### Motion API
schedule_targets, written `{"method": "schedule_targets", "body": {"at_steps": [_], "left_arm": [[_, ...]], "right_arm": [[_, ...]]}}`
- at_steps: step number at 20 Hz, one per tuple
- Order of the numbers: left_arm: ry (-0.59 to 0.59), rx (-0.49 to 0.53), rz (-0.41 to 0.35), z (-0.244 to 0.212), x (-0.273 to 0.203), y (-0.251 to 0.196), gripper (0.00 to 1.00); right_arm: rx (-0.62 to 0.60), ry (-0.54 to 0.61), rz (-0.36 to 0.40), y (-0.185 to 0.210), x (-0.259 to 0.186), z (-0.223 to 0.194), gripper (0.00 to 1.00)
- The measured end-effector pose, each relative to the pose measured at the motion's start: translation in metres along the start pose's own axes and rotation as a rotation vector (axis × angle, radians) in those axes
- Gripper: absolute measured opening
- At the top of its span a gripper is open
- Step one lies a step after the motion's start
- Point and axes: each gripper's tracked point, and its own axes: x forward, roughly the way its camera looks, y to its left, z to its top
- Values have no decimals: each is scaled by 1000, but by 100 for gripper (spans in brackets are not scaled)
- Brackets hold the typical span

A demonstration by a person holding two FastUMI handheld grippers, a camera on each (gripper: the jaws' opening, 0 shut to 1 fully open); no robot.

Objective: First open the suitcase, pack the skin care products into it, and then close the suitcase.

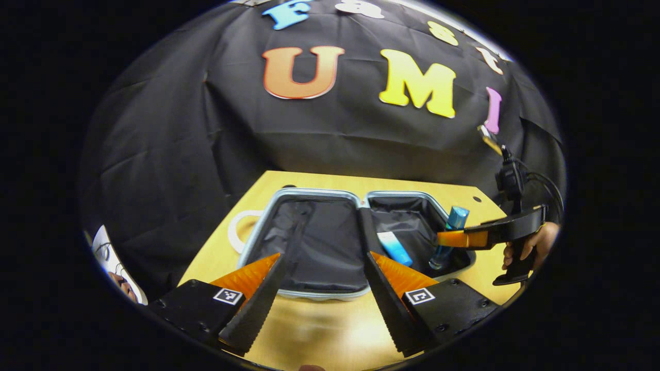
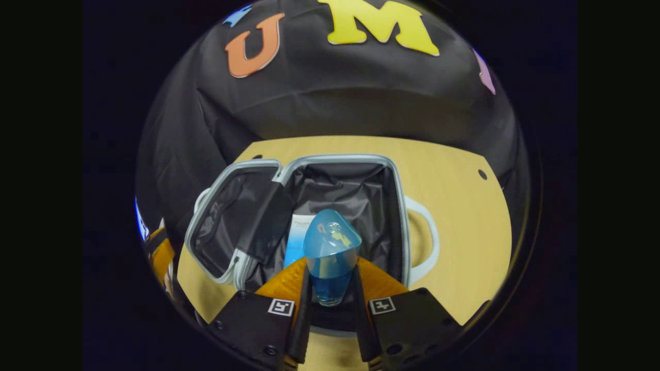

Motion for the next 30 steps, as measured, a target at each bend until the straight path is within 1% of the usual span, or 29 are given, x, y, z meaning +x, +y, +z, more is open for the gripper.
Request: {"method": "schedule_targets", "body": {"at_steps": [3, 4, 6, 9, 11, 13, 14, 15, 16, 17, 18, 19, 20, 21, 24, 26, 27, 28, 29, 30], "left_arm": [[-55, -64, 69, 13, 3, 50, 98], [-48, -98, 92, 11, 11, 70, 98], [-16, -198, 103, -1, 34, 99, 98], [57, -406, 60, -24, 62, 121, 99], [68, -535, 21, -28, 72, 129, 98], [68, -633, 10, -30, 79, 139, 98], [76, -676, -9, -30, 82, 139, 98], [81, -705, -20, -30, 84, 141, 97], [81, -731, -29, -32, 87, 145, 97], [84, -761, -41, -31, 89, 147, 97], [87, -788, -49, -32, 96, 146, 97], [83, -819, -62, -31, 105, 144, 97], [76, -859, -80, -28, 107, 144, 97], [68, -897, -94, -26, 110, 145, 97], [67, -1004, -110, -32, 121, 149, 96], [51, -1068, -140, -28, 133, 147, 94], [43, -1095, -145, -27, 136, 148, 76], [42, -1120, -152, -29, 141, 147, 82], [48, -1137, -158, -32, 143, 145, 63], [53, -1148, -169, -33, 148, 145, 81]], "right_arm": [[44, -3, -35, 3, 18, 9, 36], [52, -7, -47, 2, 23, 14, 36], [59, 5, -78, -3, 38, 19, 37], [51, 39, -115, -6, 55, 19, 37], [43, 50, -134, -8, 63, 17, 38], [30, 76, -147, -9, 70, 10, 39], [27, 97, -153, -9, 69, 5, 37], [26, 94, -160, -10, 68, 7, 37], [26, 84, -150, -10, 70, 9, 43], [18, 74, -154, -11, 66, 15, 47], [14, 63, -147, -9, 60, 20, 59], [19, 47, -125, -3, 54, 27, 57], [18, 25, -106, 1, 46, 33, 70], [11, 3, -91, 4, 34, 40, 69], [-1, -75, -24, 16, -12, 62, 75], [-18, -123, 8, 17, -50, 73, 79], [-35, -150, 20, 17, -70, 79, 77], [-59, -177, 20, 11, -91, 84, 78], [-85, -203, 15, 5, -112, 89, 78], [-103, -231, 3, -3, -131, 92, 78]]}}
